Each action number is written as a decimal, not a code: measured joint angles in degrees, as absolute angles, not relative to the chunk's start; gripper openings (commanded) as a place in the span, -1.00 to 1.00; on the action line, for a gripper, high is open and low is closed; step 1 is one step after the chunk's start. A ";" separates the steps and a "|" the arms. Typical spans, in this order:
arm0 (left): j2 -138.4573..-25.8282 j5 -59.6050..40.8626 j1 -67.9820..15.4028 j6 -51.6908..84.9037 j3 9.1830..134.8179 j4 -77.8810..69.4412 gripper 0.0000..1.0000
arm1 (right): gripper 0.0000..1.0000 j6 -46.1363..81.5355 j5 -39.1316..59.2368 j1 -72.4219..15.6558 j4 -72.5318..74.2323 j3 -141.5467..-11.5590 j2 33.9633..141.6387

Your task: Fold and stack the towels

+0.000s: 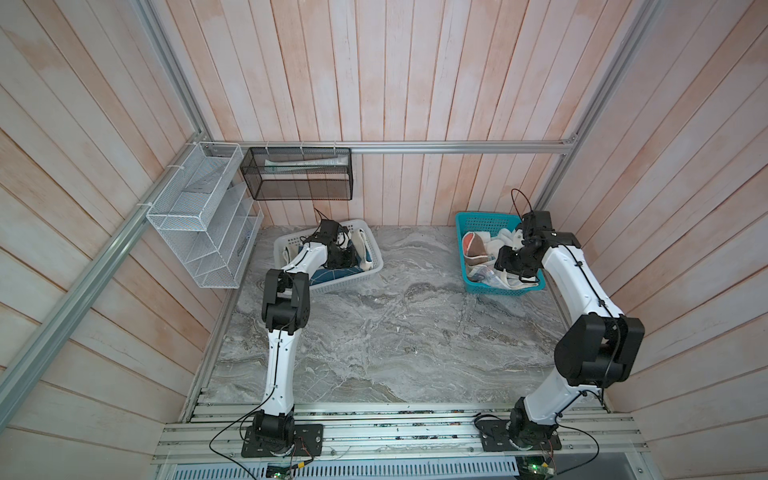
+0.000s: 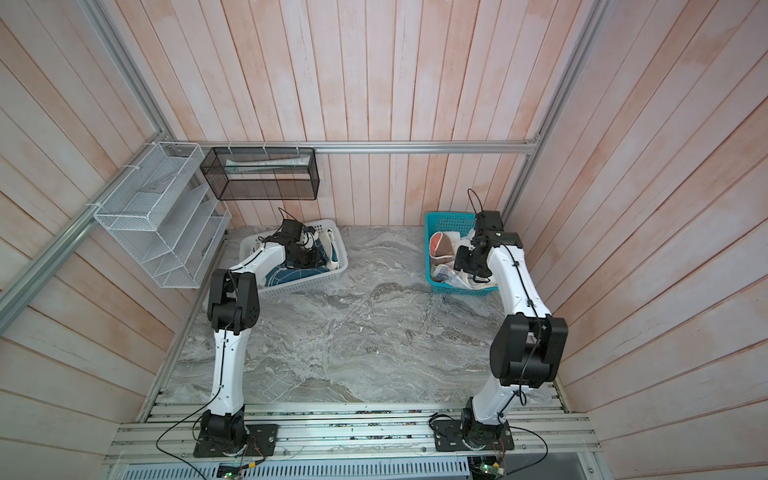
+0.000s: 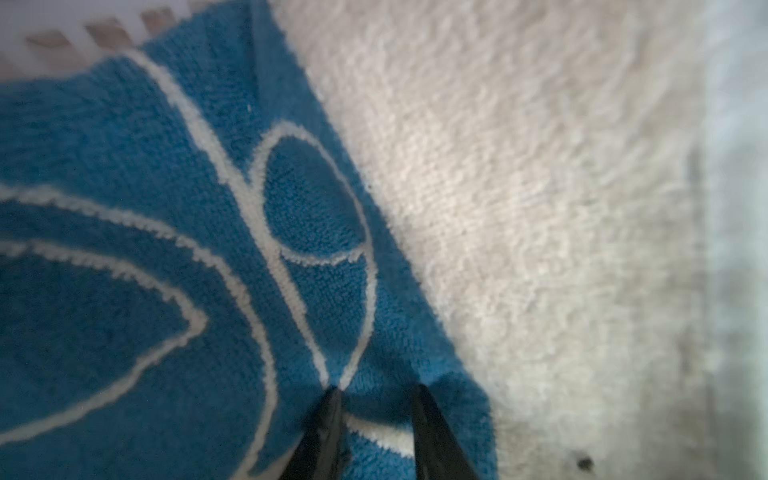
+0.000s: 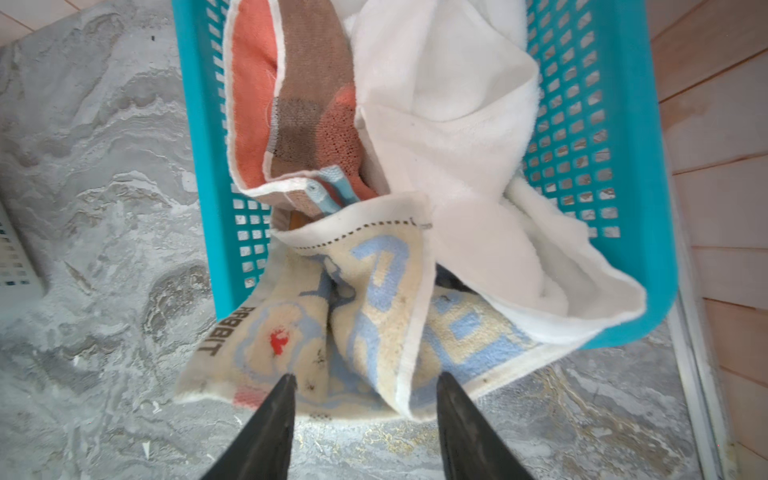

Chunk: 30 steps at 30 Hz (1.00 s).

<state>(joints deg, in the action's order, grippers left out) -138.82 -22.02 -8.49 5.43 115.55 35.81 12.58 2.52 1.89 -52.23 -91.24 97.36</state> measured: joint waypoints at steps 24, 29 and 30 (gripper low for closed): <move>-121.49 -23.53 -5.63 2.85 110.24 37.30 -0.23 | -0.50 7.07 8.32 0.01 -47.00 -81.17 97.93; -113.32 -23.57 -8.10 4.05 103.94 35.66 -0.23 | -1.00 7.18 5.23 -0.23 -46.02 -82.00 97.36; -112.20 -23.53 -8.49 4.36 102.91 35.44 -0.23 | -1.00 7.11 4.49 -0.23 -46.09 -82.54 96.88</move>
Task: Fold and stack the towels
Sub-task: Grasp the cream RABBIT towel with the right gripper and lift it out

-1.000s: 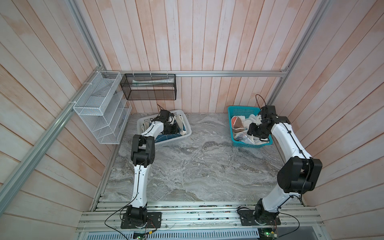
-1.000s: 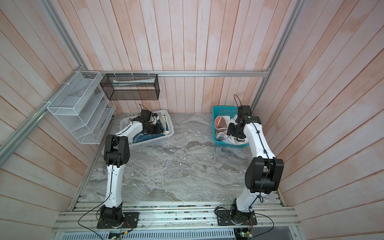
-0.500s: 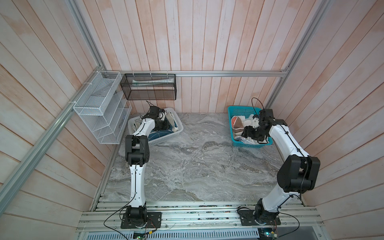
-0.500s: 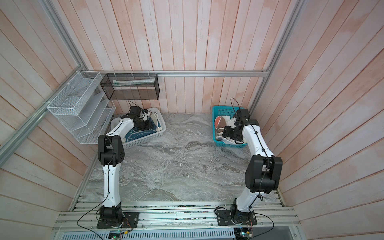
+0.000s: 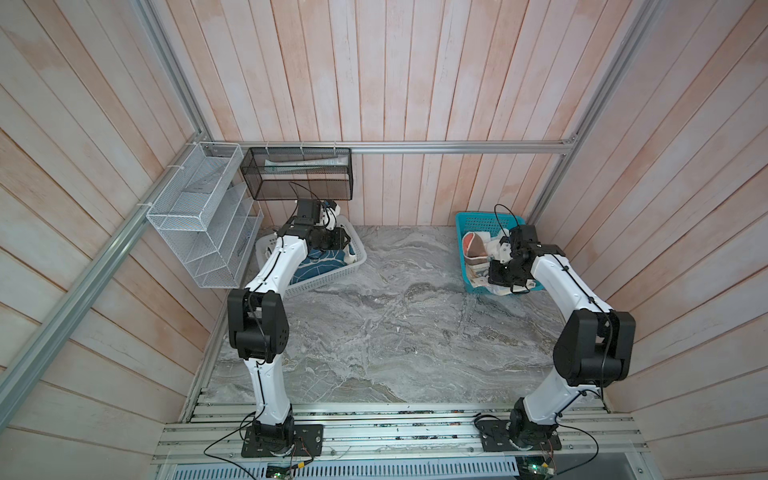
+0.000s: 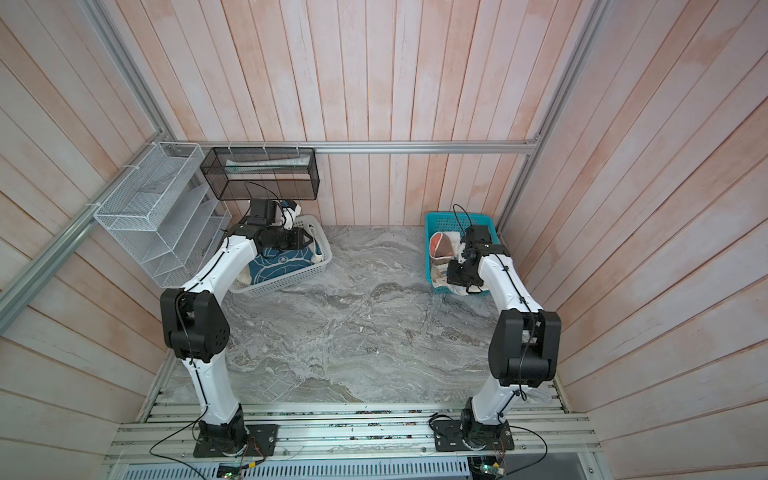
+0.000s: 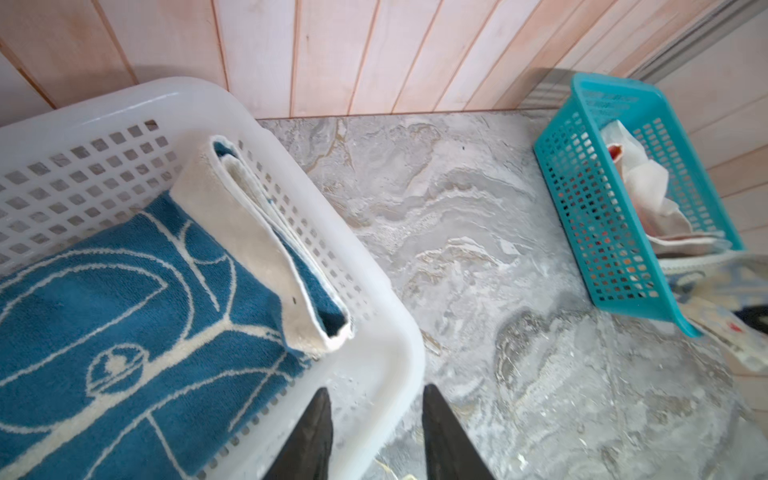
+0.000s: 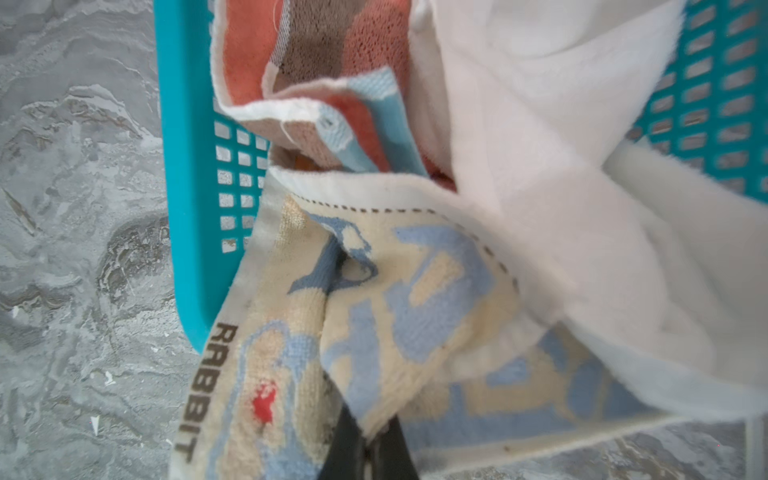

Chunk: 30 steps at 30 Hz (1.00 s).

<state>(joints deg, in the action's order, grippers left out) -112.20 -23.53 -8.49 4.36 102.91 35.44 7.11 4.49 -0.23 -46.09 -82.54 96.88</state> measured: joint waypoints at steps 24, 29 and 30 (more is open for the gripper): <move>-82.28 -25.21 -14.83 16.84 73.12 21.61 -0.25 | -1.00 7.40 -7.09 -44.47 -55.42 -138.19 96.36; -79.00 -24.58 -14.02 17.69 70.70 21.80 -0.20 | -1.00 7.73 -4.49 -47.09 -52.34 -130.85 99.48; -78.56 -24.29 -13.80 17.80 70.13 21.89 -0.18 | -1.00 8.23 -3.88 -46.65 -50.81 -126.04 98.67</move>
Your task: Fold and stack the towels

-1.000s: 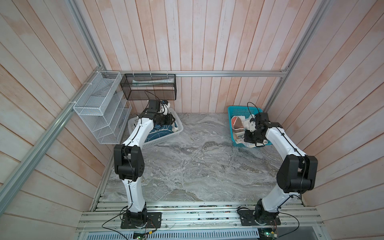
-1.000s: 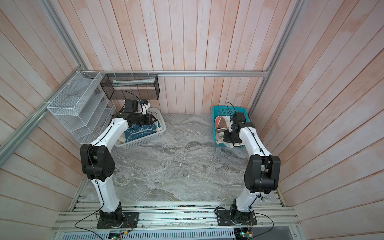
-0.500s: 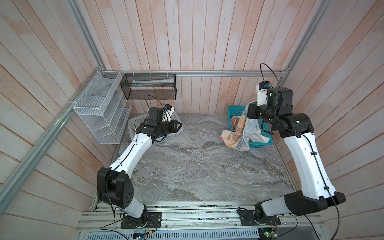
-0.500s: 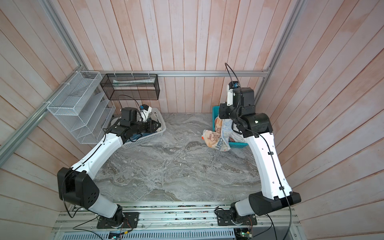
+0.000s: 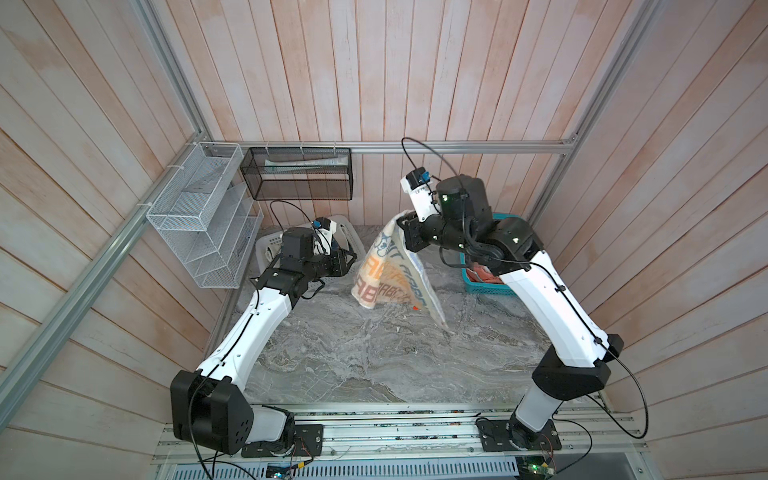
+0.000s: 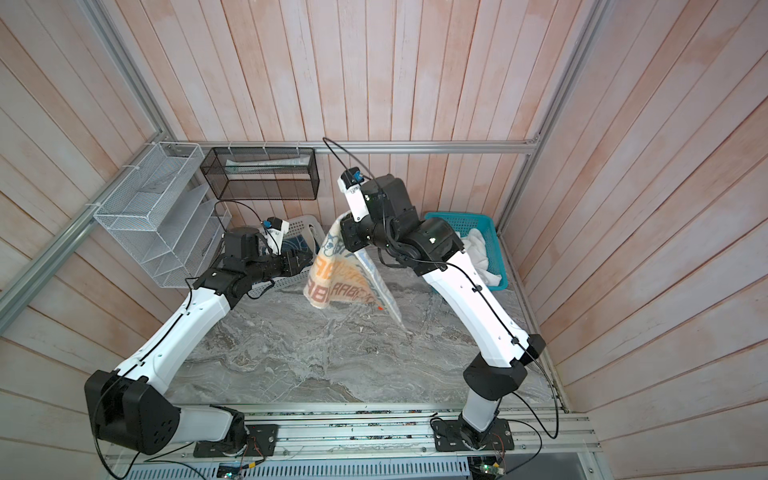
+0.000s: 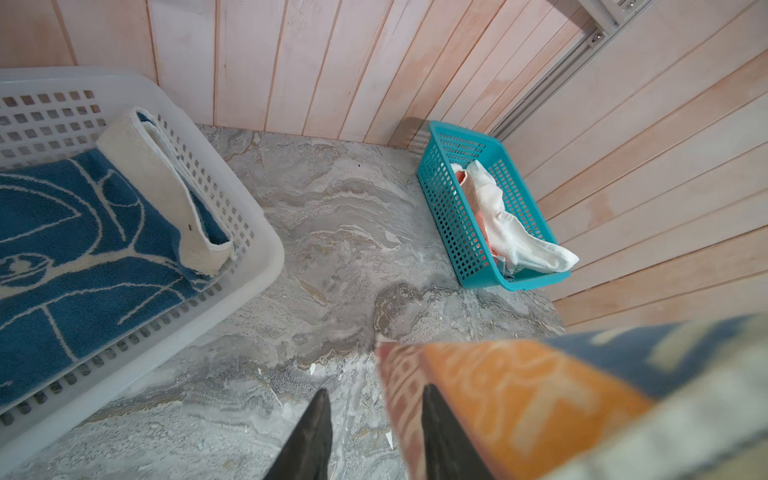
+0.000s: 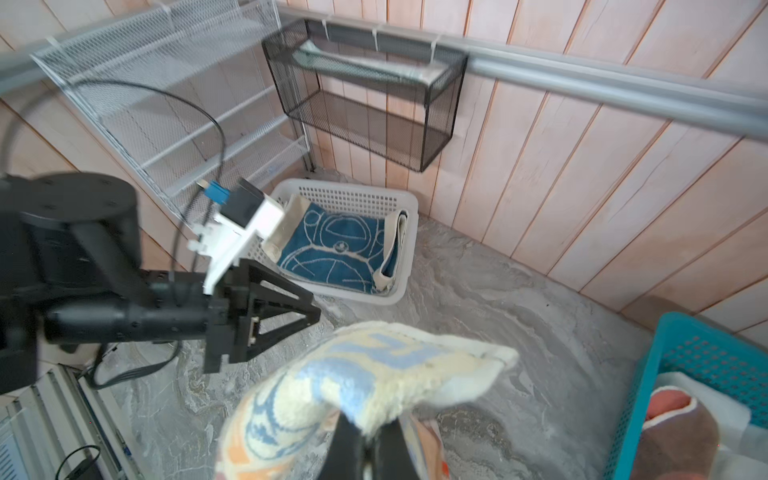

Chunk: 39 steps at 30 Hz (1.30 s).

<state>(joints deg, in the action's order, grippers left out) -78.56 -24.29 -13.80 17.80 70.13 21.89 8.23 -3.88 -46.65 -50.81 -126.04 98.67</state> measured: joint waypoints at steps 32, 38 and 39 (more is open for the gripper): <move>-90.83 -25.02 -13.02 30.00 43.55 8.14 -0.06 | 0.07 26.02 16.97 -27.44 -13.19 -64.29 102.63; -94.28 -25.52 -13.02 32.32 42.72 2.04 -0.06 | 0.07 24.03 18.24 -27.44 -11.79 -66.37 108.25; -95.02 -25.91 -12.93 32.75 42.68 1.13 -0.05 | 0.07 23.79 18.79 -27.44 -11.79 -66.59 109.54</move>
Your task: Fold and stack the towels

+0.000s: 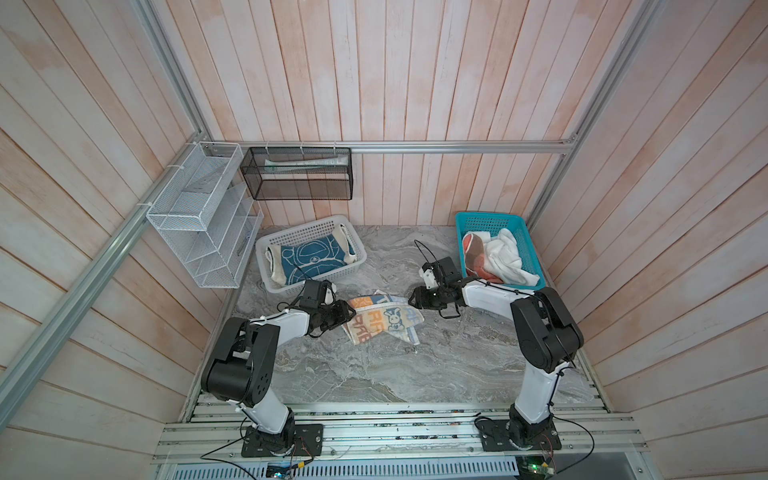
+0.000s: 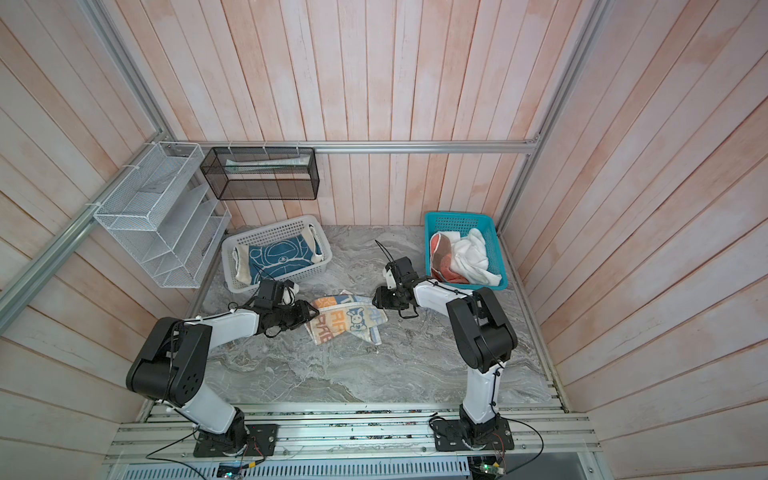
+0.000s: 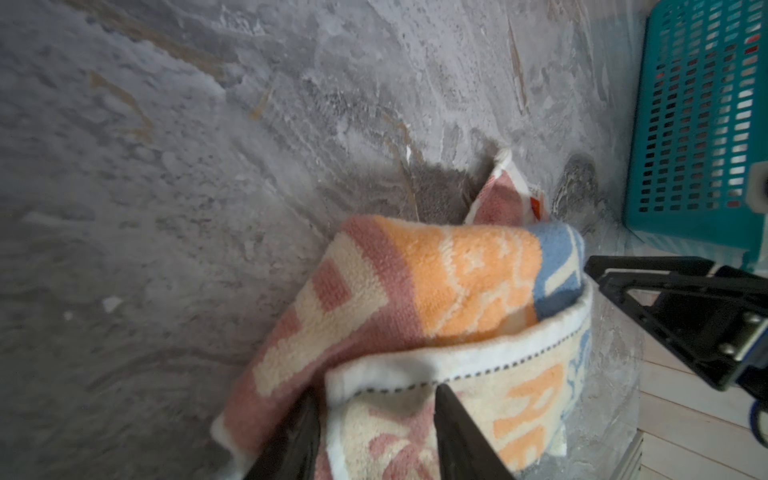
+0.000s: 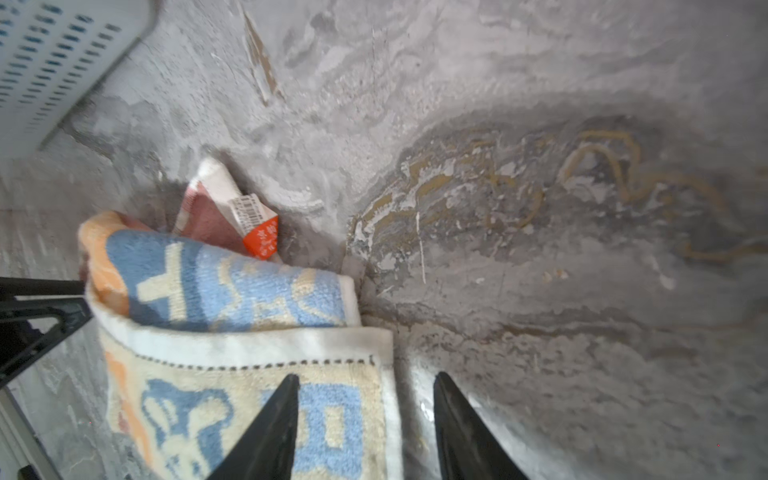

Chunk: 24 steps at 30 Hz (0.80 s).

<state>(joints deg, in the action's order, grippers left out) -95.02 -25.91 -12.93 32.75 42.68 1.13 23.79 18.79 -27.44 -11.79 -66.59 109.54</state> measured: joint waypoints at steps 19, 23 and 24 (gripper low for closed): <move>-85.01 -31.11 -12.16 30.46 42.96 -0.84 -1.00 | -1.00 22.28 26.02 -27.99 -10.96 -71.26 112.77; -79.40 -31.00 -12.47 28.82 42.96 1.43 -1.00 | -1.00 22.55 24.84 -28.32 -11.29 -69.36 105.73; -77.73 -30.98 -12.67 28.40 42.96 2.00 -1.00 | -1.00 22.72 24.47 -28.49 -11.27 -68.60 103.24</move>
